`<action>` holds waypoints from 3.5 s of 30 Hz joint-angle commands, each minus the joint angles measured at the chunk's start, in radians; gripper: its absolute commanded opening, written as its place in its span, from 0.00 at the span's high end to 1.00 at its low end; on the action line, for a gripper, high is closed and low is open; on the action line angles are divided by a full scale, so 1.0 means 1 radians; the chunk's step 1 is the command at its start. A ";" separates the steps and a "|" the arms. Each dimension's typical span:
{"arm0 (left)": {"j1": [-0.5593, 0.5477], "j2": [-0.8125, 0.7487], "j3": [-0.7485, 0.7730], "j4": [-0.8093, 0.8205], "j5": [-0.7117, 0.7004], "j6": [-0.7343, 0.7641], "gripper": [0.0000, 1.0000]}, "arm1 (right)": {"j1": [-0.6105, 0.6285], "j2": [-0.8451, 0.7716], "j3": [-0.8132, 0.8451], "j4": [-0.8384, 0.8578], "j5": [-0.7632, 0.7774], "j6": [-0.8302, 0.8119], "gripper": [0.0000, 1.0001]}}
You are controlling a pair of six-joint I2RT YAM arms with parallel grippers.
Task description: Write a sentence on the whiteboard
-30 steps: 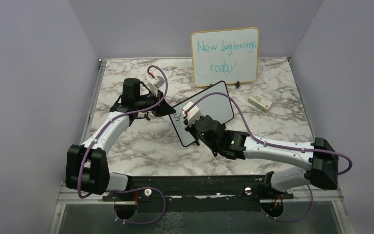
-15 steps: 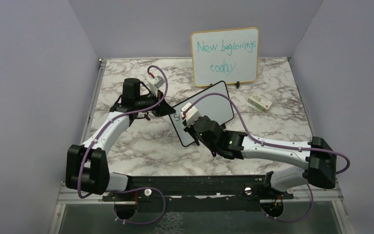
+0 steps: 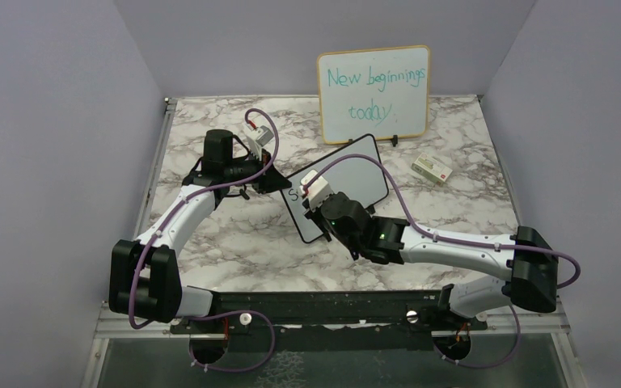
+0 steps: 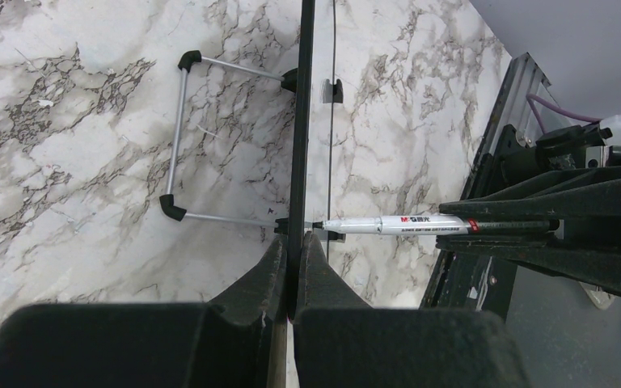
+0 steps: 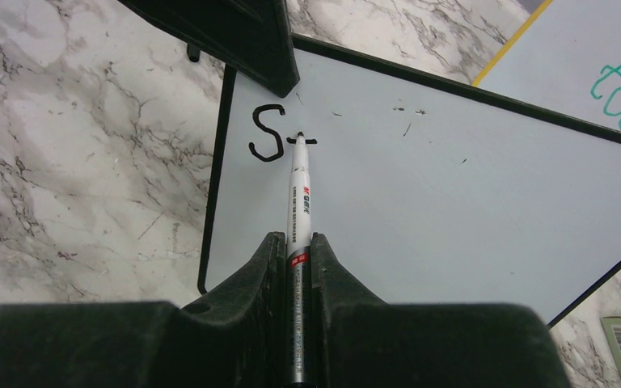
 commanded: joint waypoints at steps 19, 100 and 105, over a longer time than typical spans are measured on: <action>-0.020 0.043 -0.010 -0.088 -0.068 0.044 1.00 | -0.003 -0.005 -0.010 -0.074 -0.022 0.042 1.00; -0.028 0.050 -0.006 -0.108 -0.079 0.059 1.00 | -0.016 -0.006 -0.029 0.069 0.044 -0.017 1.00; -0.028 0.050 -0.006 -0.110 -0.081 0.060 1.00 | -0.018 0.004 -0.026 0.050 0.041 -0.010 1.00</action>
